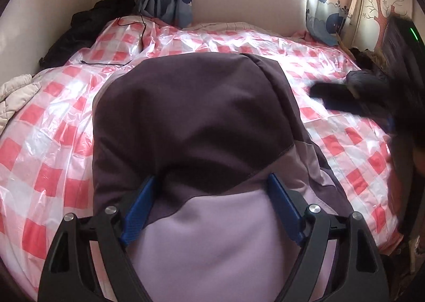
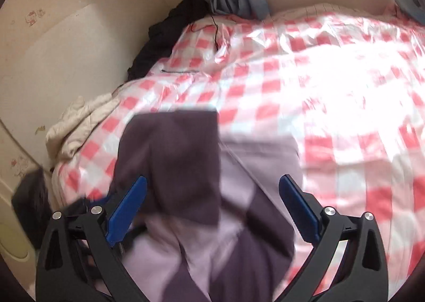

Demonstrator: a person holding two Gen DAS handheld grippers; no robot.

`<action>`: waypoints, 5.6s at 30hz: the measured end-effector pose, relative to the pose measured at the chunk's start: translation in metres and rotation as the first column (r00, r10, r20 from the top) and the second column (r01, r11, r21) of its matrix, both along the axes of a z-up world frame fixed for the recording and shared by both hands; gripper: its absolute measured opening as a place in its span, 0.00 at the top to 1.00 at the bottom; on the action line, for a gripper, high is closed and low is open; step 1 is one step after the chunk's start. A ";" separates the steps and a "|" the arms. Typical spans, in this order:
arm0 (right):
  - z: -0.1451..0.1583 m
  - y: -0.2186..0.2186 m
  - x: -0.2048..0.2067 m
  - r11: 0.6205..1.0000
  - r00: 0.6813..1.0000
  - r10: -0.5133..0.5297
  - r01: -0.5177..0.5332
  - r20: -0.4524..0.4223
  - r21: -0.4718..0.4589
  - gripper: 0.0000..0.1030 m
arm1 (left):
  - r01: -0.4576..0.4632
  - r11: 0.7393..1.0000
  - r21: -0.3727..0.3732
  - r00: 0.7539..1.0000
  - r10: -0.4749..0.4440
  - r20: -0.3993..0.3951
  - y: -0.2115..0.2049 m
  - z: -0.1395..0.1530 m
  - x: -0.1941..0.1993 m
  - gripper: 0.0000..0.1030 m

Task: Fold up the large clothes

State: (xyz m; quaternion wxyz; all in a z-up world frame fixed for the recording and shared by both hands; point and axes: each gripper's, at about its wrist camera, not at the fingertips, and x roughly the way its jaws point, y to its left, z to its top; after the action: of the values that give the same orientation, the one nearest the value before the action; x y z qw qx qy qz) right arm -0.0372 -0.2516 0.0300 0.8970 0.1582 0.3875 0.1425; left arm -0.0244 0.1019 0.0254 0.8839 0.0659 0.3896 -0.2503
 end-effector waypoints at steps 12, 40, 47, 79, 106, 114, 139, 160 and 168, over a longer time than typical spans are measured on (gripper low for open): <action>-0.109 -0.006 0.076 0.997 0.973 -0.049 0.061 -0.226 0.044 0.07 | 0.001 1.000 0.004 1.000 -0.001 0.010 0.001 -0.008 -0.002 0.16; -0.049 0.016 -0.141 0.993 0.983 0.102 -0.090 -0.154 0.082 0.06 | 0.113 0.990 0.087 0.986 -0.122 0.114 -0.003 -0.002 -0.037 0.11; -0.089 0.021 -0.124 0.998 0.950 0.068 -0.068 -0.306 0.010 0.06 | 0.119 0.984 0.129 0.979 -0.138 0.147 -0.008 -0.009 -0.046 0.10; -0.084 0.021 -0.101 0.992 0.976 -0.109 0.119 -0.190 0.042 0.06 | 0.102 0.988 -0.113 0.992 -0.092 0.088 0.036 0.007 -0.035 0.09; -0.116 0.131 -0.016 0.980 0.976 0.120 -0.087 -0.183 0.182 0.06 | -0.336 0.904 -0.263 0.922 0.258 -0.289 0.201 -0.036 0.028 0.05; -0.105 0.103 -0.068 0.985 0.973 0.095 -0.061 -0.211 0.161 0.06 | -0.342 0.928 -0.145 0.932 0.316 -0.178 0.177 -0.010 -0.029 0.06; 0.000 0.183 -0.215 0.941 0.993 0.043 -0.077 -0.108 -0.329 0.06 | -0.406 0.913 0.047 0.901 0.408 -0.145 0.203 0.027 -0.138 0.06; 0.010 0.201 -0.214 0.890 0.996 0.010 -0.049 -0.087 -0.454 0.06 | -0.404 0.905 0.138 0.908 0.414 -0.060 0.187 0.041 -0.147 0.06; 0.009 0.201 -0.214 0.884 0.996 0.003 -0.045 -0.090 -0.466 0.06 | -0.412 0.894 0.177 0.896 0.433 -0.101 0.187 0.032 -0.142 0.05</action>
State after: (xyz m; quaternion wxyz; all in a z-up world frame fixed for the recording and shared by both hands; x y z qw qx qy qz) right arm -0.2508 -0.0504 0.0386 0.8893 -0.0612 0.4506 0.0491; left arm -0.1667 0.2893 0.0579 0.8806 0.0287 0.4723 -0.0255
